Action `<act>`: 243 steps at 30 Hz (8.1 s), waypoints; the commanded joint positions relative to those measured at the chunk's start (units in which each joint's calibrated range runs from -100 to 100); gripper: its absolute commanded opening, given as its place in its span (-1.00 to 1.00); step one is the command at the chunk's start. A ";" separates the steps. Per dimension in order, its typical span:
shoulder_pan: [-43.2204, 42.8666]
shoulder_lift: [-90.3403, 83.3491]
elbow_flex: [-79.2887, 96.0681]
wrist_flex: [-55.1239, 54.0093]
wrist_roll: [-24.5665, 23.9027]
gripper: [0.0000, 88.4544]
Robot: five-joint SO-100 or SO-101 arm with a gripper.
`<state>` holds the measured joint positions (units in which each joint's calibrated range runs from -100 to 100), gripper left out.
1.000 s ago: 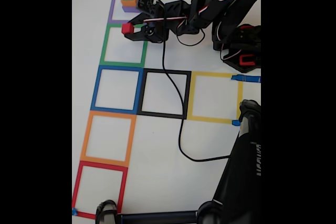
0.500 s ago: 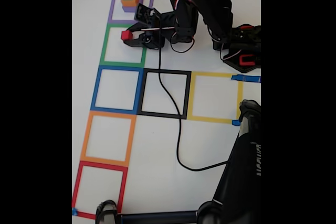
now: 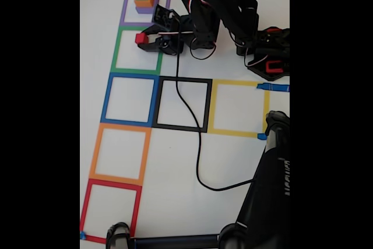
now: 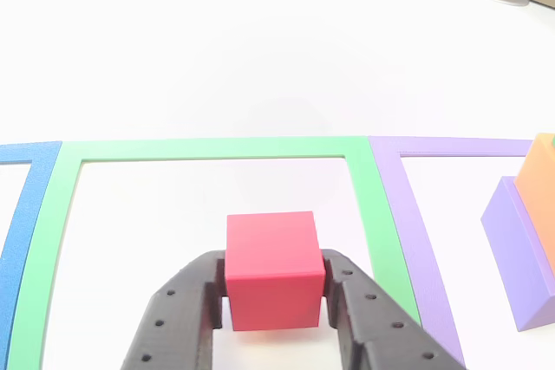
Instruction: Tower of hanoi
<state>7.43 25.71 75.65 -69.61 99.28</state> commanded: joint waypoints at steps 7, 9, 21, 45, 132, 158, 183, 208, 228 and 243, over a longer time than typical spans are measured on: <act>-0.62 1.06 0.89 -3.35 0.72 -0.77; -0.53 1.46 0.89 -3.83 0.72 -0.73; -0.05 -2.17 2.26 -4.64 0.72 -0.56; 8.48 -72.17 4.80 61.67 0.72 -0.97; 31.69 -36.00 3.62 25.40 0.72 -0.15; 29.00 -22.19 -3.20 16.25 0.72 -0.18; 27.76 -17.92 -6.56 15.84 0.72 -0.47; 25.17 -17.75 -6.11 16.17 0.72 -0.84; 21.43 -42.46 -9.02 45.40 0.72 -0.88; 17.11 -74.92 -34.74 116.82 0.72 -0.89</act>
<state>26.51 -43.18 51.75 31.32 100.00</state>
